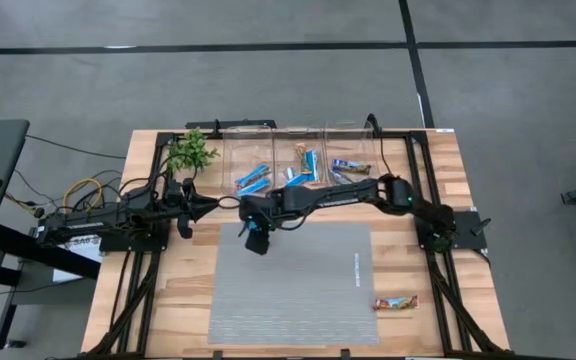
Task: Pick and place Granola Bars by type
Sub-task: Put the red granola bar into the left transparent bin
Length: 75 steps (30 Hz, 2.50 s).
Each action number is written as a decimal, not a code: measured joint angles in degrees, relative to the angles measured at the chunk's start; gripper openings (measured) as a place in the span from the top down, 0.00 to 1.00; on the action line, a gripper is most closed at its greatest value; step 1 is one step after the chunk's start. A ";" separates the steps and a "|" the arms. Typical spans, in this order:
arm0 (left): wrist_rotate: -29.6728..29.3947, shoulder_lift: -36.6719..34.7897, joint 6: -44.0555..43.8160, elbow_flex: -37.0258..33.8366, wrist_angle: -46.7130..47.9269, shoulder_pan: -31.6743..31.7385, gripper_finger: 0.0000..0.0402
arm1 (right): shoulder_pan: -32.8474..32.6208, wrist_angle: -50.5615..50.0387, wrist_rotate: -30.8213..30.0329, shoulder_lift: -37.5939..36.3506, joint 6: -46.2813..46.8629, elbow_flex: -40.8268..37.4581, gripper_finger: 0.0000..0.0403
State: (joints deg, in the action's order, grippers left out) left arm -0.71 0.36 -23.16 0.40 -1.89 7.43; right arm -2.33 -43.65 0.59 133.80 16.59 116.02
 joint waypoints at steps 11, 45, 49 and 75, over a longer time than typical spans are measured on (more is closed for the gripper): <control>0.02 0.01 0.00 0.00 0.00 0.00 0.84 | -0.26 -2.58 -0.71 6.08 -0.07 5.91 0.48; 0.07 0.02 0.01 0.01 0.00 0.01 0.84 | -1.70 -3.42 -2.45 8.91 -0.58 4.71 0.60; 0.07 0.00 0.00 -0.01 0.00 -0.01 0.84 | -1.70 -3.45 -2.47 8.91 -0.55 4.71 0.73; 0.07 0.01 0.00 0.01 0.01 -0.01 0.84 | 0.03 -12.54 0.86 7.89 -3.32 17.54 0.88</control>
State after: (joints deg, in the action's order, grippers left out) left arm -0.64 0.37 -23.16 0.40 -1.88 7.42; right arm -2.30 -56.20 1.45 141.70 13.27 133.55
